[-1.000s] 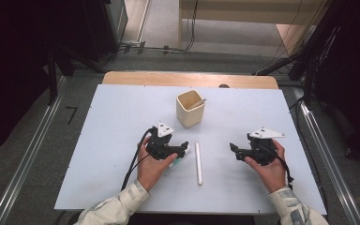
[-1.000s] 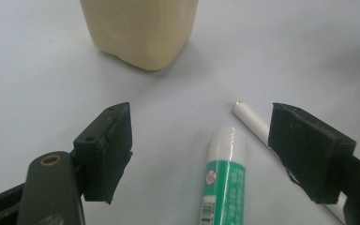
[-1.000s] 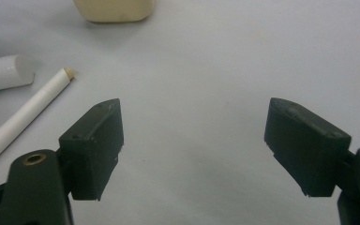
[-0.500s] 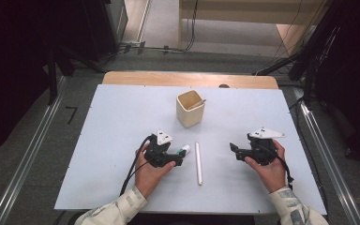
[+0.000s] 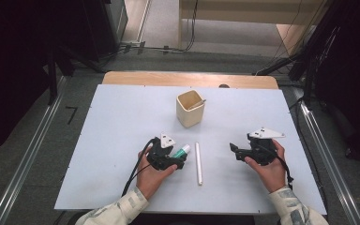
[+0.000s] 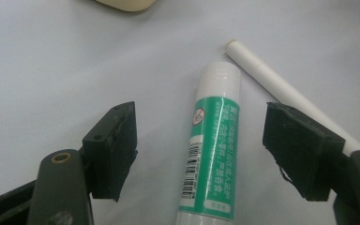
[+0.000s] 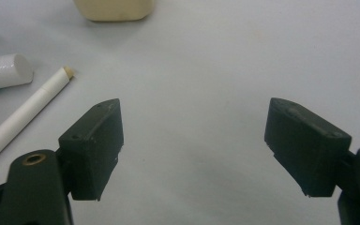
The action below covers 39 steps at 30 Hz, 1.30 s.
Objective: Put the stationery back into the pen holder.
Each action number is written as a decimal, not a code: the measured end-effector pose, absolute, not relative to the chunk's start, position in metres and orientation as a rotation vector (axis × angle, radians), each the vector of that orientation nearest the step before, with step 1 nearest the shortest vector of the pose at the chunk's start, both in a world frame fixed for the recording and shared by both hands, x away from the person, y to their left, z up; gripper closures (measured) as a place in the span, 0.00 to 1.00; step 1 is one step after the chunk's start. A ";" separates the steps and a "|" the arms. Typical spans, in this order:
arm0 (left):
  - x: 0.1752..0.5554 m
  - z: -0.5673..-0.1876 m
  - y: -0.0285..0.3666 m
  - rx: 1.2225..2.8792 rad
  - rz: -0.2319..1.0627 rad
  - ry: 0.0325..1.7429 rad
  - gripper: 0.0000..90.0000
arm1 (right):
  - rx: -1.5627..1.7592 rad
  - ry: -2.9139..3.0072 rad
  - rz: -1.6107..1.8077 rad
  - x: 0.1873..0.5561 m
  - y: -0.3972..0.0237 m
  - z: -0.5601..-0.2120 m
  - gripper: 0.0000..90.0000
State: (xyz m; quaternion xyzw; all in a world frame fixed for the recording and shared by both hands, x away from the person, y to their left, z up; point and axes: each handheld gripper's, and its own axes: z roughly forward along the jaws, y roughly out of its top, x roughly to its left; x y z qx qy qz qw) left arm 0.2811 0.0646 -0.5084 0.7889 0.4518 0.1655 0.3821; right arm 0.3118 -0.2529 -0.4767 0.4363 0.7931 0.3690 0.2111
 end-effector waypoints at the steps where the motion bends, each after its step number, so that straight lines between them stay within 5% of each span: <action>1: 0.281 -0.509 0.064 2.020 0.419 1.150 0.32 | 1.210 2.204 1.025 0.312 -0.253 -0.477 0.21; 19: 0.281 -0.517 0.056 2.077 0.448 1.122 0.42 | 1.210 2.210 1.023 0.312 -0.253 -0.477 0.21; 39: 0.276 -0.518 0.051 2.118 0.476 1.052 0.72 | 1.210 2.210 1.018 0.311 -0.251 -0.477 0.21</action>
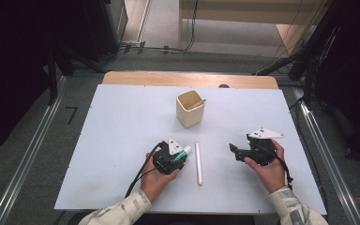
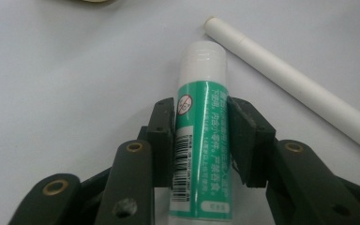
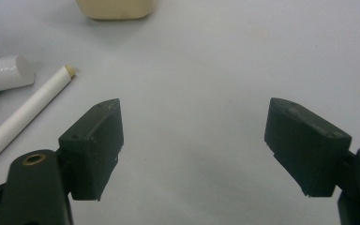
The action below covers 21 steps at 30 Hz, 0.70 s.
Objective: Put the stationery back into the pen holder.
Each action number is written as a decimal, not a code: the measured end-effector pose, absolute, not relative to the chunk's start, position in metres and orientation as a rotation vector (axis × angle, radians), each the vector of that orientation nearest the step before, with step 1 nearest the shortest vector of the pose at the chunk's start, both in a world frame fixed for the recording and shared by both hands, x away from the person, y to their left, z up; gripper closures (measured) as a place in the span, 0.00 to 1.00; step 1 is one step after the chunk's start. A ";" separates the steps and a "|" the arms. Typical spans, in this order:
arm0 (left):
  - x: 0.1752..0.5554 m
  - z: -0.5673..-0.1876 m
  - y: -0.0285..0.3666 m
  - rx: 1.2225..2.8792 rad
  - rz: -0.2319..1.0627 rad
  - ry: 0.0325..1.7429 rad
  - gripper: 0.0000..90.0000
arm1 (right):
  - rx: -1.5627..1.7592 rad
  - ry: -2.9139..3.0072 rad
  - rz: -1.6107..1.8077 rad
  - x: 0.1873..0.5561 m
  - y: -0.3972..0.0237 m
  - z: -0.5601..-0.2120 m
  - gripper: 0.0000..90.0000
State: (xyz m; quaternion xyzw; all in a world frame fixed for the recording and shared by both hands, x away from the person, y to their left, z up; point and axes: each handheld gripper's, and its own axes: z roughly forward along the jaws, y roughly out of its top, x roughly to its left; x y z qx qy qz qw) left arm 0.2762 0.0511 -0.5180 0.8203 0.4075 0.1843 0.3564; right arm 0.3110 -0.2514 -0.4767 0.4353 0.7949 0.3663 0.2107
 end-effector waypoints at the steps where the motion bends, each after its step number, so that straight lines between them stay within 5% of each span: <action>1: 0.276 -0.518 0.051 2.122 0.476 1.050 0.74 | 1.208 2.211 1.018 0.311 -0.251 -0.477 0.21; 21: 0.282 -0.510 0.058 2.086 0.418 1.045 0.74 | 1.208 2.213 1.023 0.311 -0.252 -0.477 0.21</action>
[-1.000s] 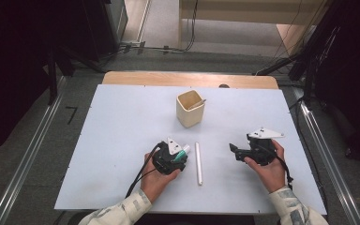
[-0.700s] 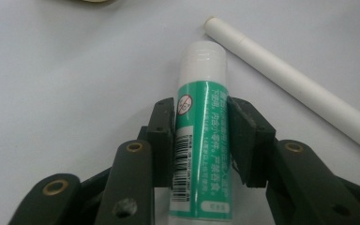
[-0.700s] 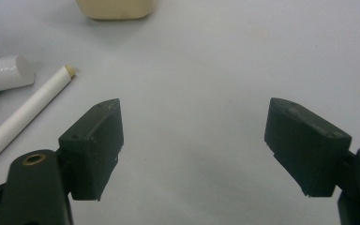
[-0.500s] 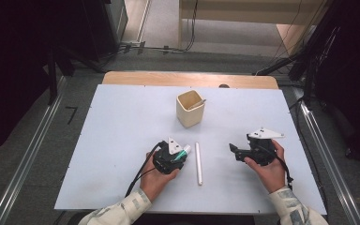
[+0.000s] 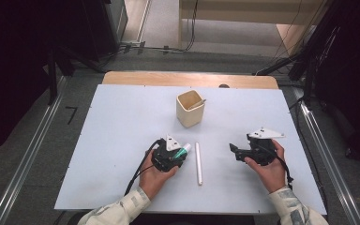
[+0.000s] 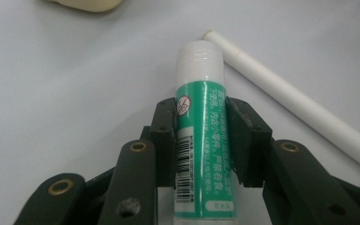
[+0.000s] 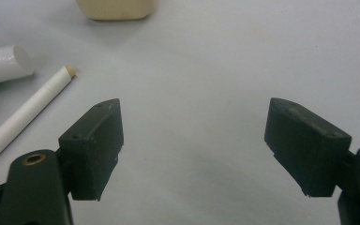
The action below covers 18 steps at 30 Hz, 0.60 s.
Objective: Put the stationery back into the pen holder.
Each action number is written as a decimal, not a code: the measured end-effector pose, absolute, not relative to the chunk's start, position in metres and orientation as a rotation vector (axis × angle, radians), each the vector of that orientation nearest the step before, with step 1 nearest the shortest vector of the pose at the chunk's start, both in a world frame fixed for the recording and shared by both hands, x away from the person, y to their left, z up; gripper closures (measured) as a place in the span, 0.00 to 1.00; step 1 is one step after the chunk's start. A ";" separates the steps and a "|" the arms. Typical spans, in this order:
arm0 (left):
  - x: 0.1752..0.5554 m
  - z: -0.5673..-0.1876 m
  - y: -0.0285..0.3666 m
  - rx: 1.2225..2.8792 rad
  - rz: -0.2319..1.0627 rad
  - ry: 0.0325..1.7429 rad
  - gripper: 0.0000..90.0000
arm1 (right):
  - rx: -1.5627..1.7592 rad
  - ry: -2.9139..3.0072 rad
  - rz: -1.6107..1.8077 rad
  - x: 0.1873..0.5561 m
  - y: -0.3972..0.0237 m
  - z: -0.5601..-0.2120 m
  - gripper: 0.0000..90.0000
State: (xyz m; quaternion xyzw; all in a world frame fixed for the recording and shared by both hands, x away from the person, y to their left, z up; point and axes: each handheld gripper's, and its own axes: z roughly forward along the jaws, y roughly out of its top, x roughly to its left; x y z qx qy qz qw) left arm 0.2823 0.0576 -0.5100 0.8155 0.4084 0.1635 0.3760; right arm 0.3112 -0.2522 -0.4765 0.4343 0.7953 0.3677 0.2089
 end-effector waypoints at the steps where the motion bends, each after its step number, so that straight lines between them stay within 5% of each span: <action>1: 0.283 -0.509 0.058 2.081 0.421 1.043 0.74 | 1.207 2.213 1.023 0.311 -0.252 -0.477 0.21; 18: 0.288 -0.489 0.068 1.965 0.414 1.075 0.74 | 1.212 2.214 1.017 0.311 -0.251 -0.478 0.21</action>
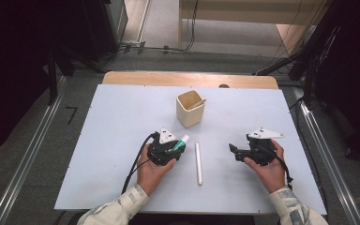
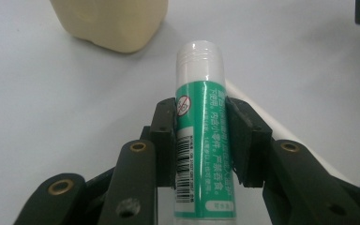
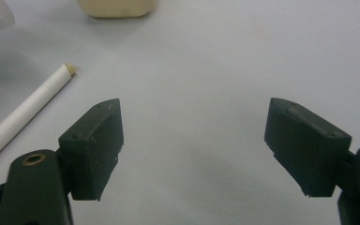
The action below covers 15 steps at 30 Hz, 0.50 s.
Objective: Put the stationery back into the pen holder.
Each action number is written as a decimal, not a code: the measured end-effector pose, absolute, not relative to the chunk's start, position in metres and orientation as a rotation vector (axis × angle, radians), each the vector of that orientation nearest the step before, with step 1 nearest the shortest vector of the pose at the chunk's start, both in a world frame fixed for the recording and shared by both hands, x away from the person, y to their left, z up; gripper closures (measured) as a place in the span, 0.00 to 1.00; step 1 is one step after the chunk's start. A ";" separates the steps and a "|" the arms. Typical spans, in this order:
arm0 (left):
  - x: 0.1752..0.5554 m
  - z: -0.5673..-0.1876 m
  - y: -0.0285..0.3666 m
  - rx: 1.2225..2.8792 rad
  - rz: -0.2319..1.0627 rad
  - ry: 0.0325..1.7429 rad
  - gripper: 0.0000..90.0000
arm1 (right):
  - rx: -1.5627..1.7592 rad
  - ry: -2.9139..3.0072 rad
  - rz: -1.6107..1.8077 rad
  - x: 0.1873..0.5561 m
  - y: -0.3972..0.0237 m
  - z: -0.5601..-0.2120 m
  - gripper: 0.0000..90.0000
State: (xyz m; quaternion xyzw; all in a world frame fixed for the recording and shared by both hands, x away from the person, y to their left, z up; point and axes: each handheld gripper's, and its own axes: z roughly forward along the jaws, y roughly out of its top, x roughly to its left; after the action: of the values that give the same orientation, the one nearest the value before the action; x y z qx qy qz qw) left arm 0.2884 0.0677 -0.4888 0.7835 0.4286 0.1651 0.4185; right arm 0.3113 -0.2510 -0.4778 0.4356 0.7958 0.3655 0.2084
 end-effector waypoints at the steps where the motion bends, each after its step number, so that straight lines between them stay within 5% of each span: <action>1: 0.289 -0.487 0.069 1.957 0.417 1.078 0.74 | 1.211 2.216 1.017 0.311 -0.251 -0.478 0.21; 15: 0.307 -0.456 0.075 1.883 0.434 1.084 0.74 | 1.212 2.219 1.015 0.312 -0.251 -0.478 0.21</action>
State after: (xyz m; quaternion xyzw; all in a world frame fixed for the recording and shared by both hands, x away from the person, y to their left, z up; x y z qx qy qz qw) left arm 0.3074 0.0746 -0.4561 0.7603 0.4376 0.1753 0.4468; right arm 0.3119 -0.2508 -0.4783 0.4351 0.7969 0.3645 0.2069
